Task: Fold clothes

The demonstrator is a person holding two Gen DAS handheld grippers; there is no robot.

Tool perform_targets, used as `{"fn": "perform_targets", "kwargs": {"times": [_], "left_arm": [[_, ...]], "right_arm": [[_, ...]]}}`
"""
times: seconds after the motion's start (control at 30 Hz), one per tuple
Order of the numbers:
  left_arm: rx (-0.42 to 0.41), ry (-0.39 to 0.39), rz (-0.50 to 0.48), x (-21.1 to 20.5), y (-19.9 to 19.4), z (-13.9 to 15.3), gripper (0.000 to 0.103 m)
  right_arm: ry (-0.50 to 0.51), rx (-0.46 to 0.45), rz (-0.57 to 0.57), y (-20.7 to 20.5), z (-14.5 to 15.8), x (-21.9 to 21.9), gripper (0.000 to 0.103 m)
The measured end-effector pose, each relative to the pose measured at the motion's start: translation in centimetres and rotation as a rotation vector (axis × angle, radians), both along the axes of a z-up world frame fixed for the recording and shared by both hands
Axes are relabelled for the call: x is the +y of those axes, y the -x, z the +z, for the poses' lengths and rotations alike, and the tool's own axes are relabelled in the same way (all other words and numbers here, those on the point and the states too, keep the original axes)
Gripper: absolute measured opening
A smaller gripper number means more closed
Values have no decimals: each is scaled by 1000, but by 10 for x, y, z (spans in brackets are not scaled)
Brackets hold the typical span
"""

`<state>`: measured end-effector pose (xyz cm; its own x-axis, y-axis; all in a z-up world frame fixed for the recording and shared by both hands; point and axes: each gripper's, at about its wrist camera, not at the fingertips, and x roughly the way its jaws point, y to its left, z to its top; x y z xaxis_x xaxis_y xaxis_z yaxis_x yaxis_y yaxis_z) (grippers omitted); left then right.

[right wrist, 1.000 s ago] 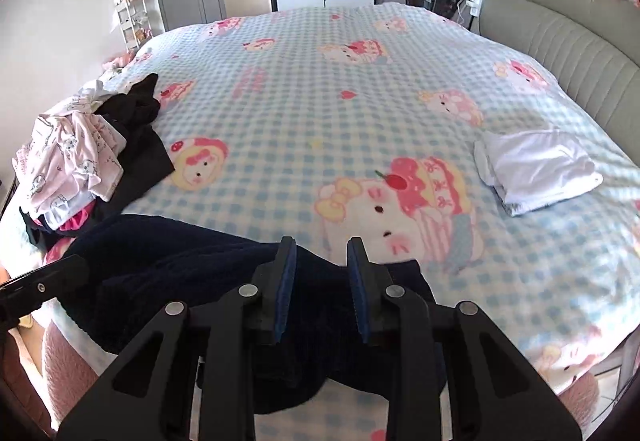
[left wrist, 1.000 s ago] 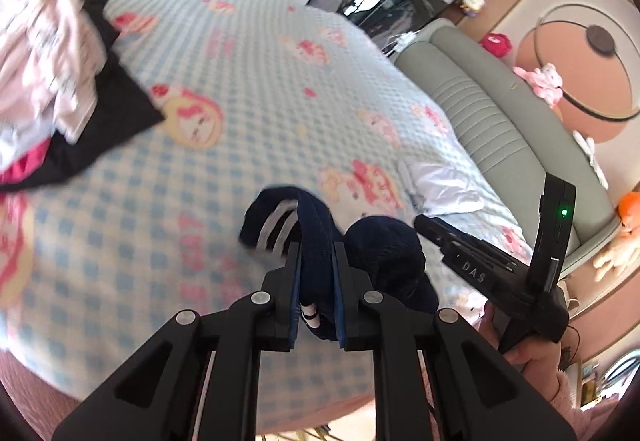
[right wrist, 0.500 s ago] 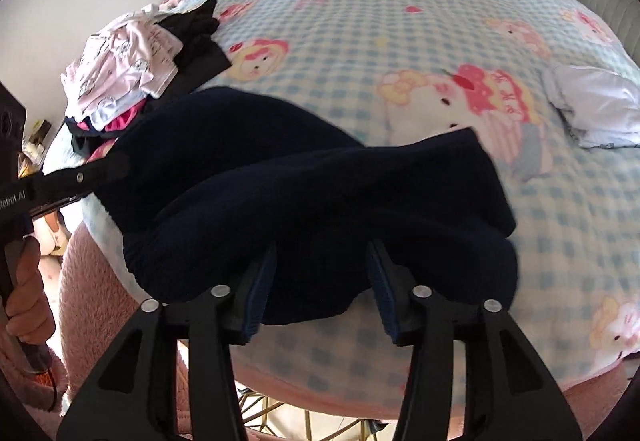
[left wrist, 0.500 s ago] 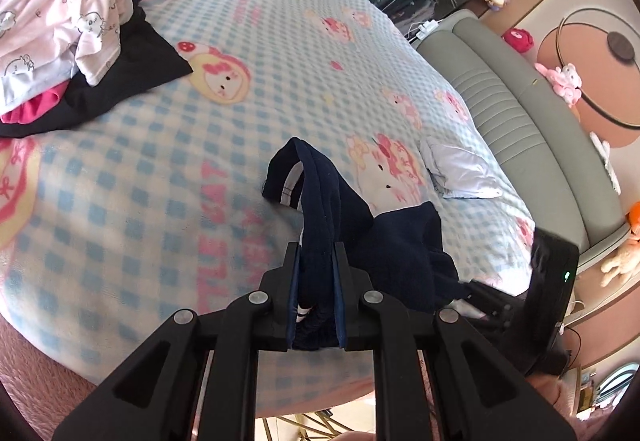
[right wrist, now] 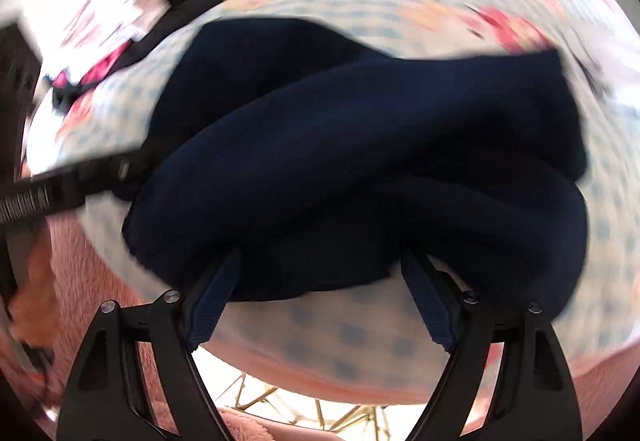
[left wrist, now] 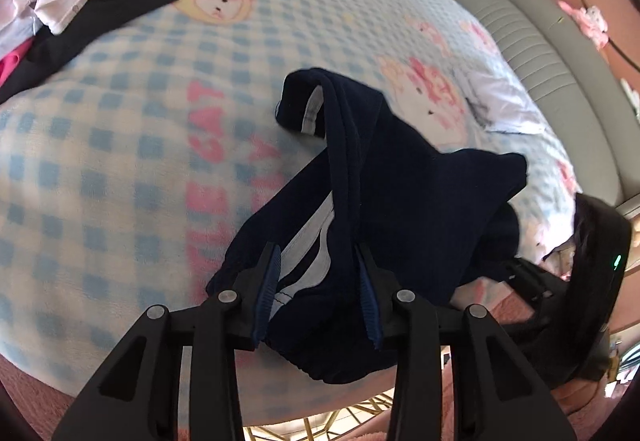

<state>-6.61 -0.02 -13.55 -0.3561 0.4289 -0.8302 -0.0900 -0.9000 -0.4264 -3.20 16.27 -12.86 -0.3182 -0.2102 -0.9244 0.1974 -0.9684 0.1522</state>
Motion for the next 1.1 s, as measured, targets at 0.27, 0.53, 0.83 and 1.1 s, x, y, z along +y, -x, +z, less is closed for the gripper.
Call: {"fn": "perform_targets", "kwargs": {"times": [0.27, 0.53, 0.83, 1.1], "left_arm": [[37, 124, 92, -3, -2, 7, 64], [37, 59, 37, -5, -7, 22, 20], [184, -138, 115, -36, -21, 81, 17], [-44, -157, 213, -61, -24, 9, 39]], "right_arm": [[57, -45, -173, -6, 7, 60, 84], [126, 48, -109, 34, 30, 53, 62], [160, 315, -68, 75, 109, 42, 39], [153, 74, -138, 48, 36, 66, 47]]}}
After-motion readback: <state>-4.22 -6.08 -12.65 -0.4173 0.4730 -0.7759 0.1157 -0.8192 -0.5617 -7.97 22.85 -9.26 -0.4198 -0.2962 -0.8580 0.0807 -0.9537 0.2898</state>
